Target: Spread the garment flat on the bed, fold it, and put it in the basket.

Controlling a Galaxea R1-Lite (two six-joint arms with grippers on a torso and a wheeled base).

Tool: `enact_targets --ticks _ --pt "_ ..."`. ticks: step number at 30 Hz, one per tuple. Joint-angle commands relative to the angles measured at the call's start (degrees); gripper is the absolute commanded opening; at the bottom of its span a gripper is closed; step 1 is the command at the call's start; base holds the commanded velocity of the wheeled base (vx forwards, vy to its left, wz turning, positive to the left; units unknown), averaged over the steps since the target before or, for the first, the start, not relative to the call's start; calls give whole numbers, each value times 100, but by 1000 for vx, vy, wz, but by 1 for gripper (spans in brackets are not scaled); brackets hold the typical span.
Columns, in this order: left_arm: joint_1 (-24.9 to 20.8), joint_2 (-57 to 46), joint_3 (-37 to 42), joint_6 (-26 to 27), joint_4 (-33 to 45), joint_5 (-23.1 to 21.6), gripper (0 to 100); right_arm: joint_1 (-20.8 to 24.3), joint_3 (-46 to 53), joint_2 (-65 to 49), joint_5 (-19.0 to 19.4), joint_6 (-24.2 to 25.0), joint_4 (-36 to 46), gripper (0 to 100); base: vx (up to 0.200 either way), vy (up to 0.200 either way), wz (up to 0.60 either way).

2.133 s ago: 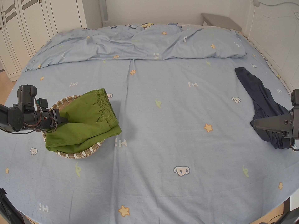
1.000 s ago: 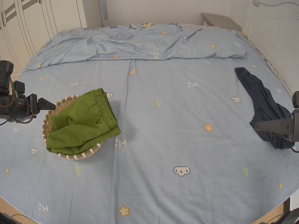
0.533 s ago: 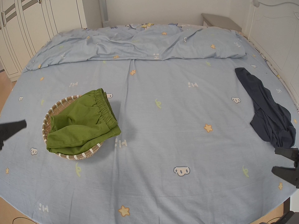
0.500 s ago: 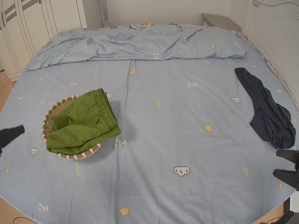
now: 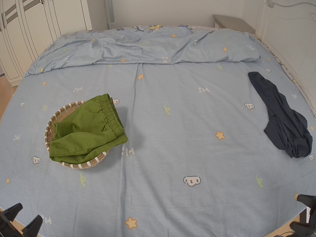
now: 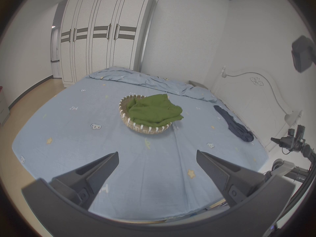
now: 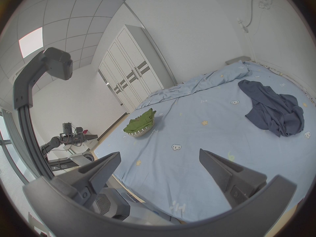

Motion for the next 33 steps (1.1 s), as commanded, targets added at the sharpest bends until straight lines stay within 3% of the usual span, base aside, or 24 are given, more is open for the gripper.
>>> enact_targets --ticks 1,4,5,6,7,8,9,10,11,12,14,18,19,20,23,26,30,33 --pt "-6 -1162 889 36 -188 223 100 -49 561 -935 -76 21 163 100 0 0 0" --pt "-33 -1356 1108 54 -671 627 100 -66 824 -944 -692 21 93 100 0 0 0" --pt "-33 -1356 1108 54 -671 627 100 -66 824 -944 -692 21 93 100 0 0 0" --pt "-33 -1356 1311 159 -970 1023 100 -66 903 -944 -1052 48 40 100 0 0 0" --pt "-33 -1356 1513 396 -1366 1374 100 -66 921 -935 -1298 57 -30 100 0 0 0" --pt "-33 -1356 1530 423 -1418 1418 100 -66 921 -935 -1325 57 -39 100 0 0 0" --pt "-33 -1356 1891 862 -2086 1849 100 -66 956 -935 -1659 48 -118 100 0 0 0" --pt "-33 -1356 2022 1082 -2464 1998 100 -75 965 -935 -1896 39 -144 100 0 0 0" --pt "-33 -1356 2022 1082 -2464 1998 100 -75 965 -935 -1896 39 -144 100 0 0 0" --pt "-33 -1356 2022 1258 -2561 2156 100 -75 974 -935 -2335 -5 -171 100 0 0 0" --pt "-33 -1356 2022 1249 -2438 2191 100 -75 982 -935 -2748 -40 -197 100 0 0 0" --pt "-33 -1356 2022 1266 -2464 2183 100 -75 1132 -935 -3012 -5 -381 100 0 0 0" --pt "-33 -1356 2022 1319 -2473 2033 100 -101 1334 -935 -3443 30 -759 100 0 0 0" --pt "-33 -1356 2022 1337 -2447 1849 100 -163 1396 -971 -3575 48 -926 100 0 0 0" --pt "-42 -1356 2022 1372 -2456 1462 100 -523 1422 -1287 -3548 -40 -988 100 0 0 0" --pt "-42 -1356 2022 1328 -2447 1436 100 -567 1422 -1507 -3539 -66 -988 100 0 0 0" --pt "-50 -1356 2022 1029 -2350 1400 100 -567 1422 -1507 -3847 -66 -1014 100 0 0 0" --pt "-50 -1356 2022 836 -2236 1427 100 -567 1404 -1507 -4005 -374 -988 100 0 0 0"
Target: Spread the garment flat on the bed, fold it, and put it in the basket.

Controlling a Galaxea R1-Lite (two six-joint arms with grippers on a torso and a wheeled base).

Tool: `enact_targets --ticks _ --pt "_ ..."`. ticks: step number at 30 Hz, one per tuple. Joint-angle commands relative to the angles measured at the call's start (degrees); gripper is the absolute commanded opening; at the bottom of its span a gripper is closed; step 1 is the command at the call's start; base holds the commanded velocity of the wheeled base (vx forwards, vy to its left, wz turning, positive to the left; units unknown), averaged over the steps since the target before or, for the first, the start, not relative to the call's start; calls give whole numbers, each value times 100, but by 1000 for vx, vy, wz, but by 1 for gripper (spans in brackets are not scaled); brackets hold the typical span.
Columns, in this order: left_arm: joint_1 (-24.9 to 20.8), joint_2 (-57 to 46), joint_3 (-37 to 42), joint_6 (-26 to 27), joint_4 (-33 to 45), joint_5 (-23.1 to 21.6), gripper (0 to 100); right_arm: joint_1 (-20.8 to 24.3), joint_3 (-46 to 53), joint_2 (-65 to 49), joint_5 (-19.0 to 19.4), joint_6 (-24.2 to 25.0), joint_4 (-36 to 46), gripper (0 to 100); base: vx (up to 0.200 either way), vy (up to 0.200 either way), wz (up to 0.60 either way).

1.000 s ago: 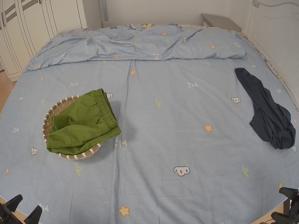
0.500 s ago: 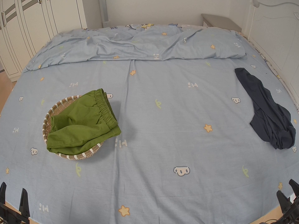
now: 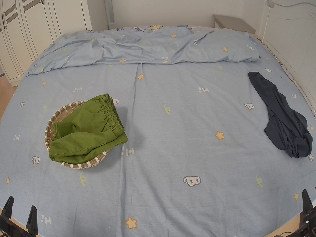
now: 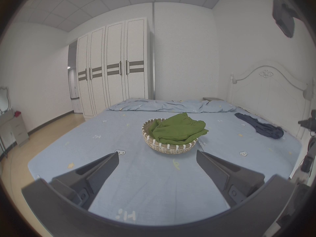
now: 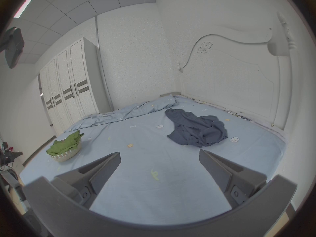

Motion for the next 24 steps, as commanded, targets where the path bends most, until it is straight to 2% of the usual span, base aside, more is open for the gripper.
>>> enact_targets --ticks 1,3,4,5,6,13,24 --pt "-3 -73 99 -76 62 -7 100 -27 4 -157 -52 -518 24 100 0 0 0" --pt "-3 -73 99 -49 71 -51 100 -27 21 -157 177 -966 -2 100 0 0 0" --pt "-3 -73 99 -14 71 -60 100 -27 127 -157 572 -1142 -38 100 0 0 0" --pt "-3 -73 99 -14 71 -60 100 -27 127 -157 572 -1142 -38 100 0 0 0" --pt "-3 -73 99 12 62 -60 100 -18 153 -157 810 -1150 -29 100 0 0 0" --pt "-12 -73 99 3 62 -77 100 -27 206 -157 546 -834 -169 100 0 0 0" --pt "-12 -73 99 3 62 -77 100 -27 206 -157 564 -992 -169 100 0 0 0"
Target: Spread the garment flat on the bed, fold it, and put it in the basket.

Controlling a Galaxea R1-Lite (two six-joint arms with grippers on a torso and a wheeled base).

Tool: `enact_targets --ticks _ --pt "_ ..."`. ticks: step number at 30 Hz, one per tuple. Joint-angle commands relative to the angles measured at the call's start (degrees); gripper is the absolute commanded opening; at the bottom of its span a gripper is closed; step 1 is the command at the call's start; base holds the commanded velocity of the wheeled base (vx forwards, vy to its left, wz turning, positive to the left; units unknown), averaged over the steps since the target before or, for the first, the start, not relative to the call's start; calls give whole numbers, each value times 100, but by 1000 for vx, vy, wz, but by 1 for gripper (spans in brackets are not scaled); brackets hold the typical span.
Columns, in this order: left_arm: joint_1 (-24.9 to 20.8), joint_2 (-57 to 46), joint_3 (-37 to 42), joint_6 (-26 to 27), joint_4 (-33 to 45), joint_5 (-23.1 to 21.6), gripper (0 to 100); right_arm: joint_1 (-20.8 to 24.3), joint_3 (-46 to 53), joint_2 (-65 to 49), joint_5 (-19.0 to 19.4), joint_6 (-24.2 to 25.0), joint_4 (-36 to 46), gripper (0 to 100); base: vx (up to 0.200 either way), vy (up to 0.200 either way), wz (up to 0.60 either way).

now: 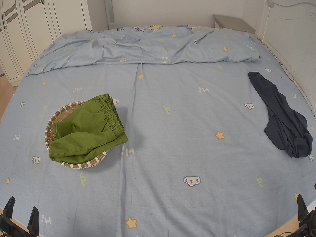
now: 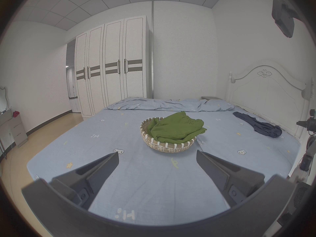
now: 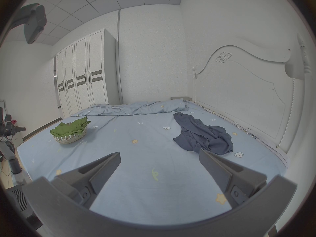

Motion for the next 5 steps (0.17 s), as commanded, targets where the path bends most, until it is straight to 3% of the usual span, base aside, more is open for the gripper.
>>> enact_targets --ticks 1,5 --pt "2 -74 101 -4 -3 4 100 -1 101 -79 2 -8 0 100 0 0 0" --pt "2 -74 101 -4 -3 4 100 -1 101 -79 2 -8 0 100 0 0 0"
